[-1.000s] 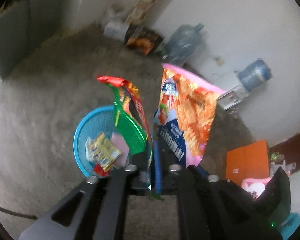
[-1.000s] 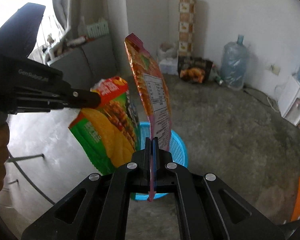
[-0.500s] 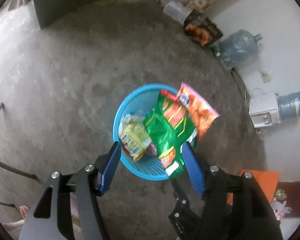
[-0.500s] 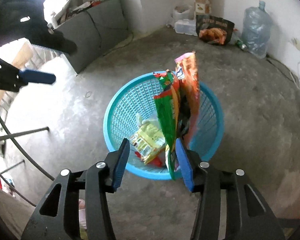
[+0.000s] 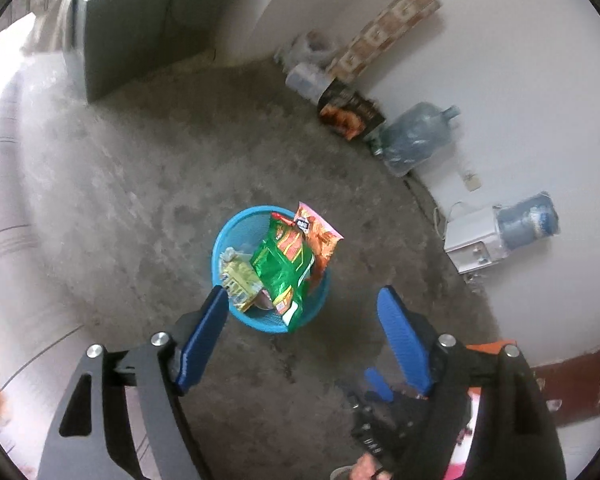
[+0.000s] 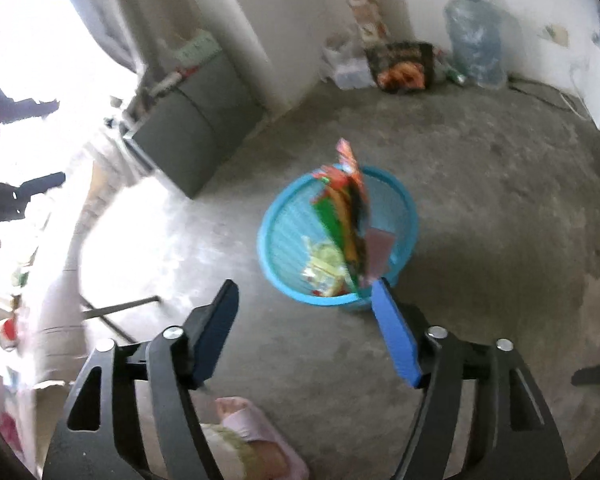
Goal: Collect trash
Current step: 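Open both grippers to drop the chip bags into the wastebasket, then move both tools back to the table and grasp the blue medicine box with the right gripper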
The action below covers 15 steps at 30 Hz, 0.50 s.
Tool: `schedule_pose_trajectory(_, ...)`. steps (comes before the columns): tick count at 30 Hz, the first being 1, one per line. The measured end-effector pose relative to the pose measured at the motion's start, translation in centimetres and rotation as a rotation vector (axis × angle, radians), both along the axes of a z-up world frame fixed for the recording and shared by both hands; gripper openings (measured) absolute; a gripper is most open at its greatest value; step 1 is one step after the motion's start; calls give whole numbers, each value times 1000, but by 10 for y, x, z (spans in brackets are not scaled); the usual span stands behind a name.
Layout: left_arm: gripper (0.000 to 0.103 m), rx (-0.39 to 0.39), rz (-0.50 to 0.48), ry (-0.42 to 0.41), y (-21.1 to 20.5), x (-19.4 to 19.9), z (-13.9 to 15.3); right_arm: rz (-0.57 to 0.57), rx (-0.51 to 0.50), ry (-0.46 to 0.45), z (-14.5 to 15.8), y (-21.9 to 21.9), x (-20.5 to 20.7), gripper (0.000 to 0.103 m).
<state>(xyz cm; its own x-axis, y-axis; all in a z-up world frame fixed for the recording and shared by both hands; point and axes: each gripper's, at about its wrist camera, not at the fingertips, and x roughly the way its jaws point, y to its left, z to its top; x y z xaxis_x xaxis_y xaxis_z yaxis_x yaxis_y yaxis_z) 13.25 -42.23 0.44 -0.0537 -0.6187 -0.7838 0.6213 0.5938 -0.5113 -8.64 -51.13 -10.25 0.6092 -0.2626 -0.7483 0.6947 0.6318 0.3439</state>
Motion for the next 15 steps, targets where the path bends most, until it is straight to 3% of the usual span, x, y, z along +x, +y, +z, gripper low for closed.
schedule_pose_trajectory(7, 84, -77, 110, -195, 153, -26, 65, 178, -30, -54, 56, 47, 27, 73)
schedule_pose_trajectory(12, 89, -69, 304, -386, 281, -41, 89, 337, -31, -72, 86, 89, 68, 73)
schedule_pose_trajectory(15, 90, -39, 452, -455, 359, -50, 88, 449, -17, -100, 102, 120, 99, 76)
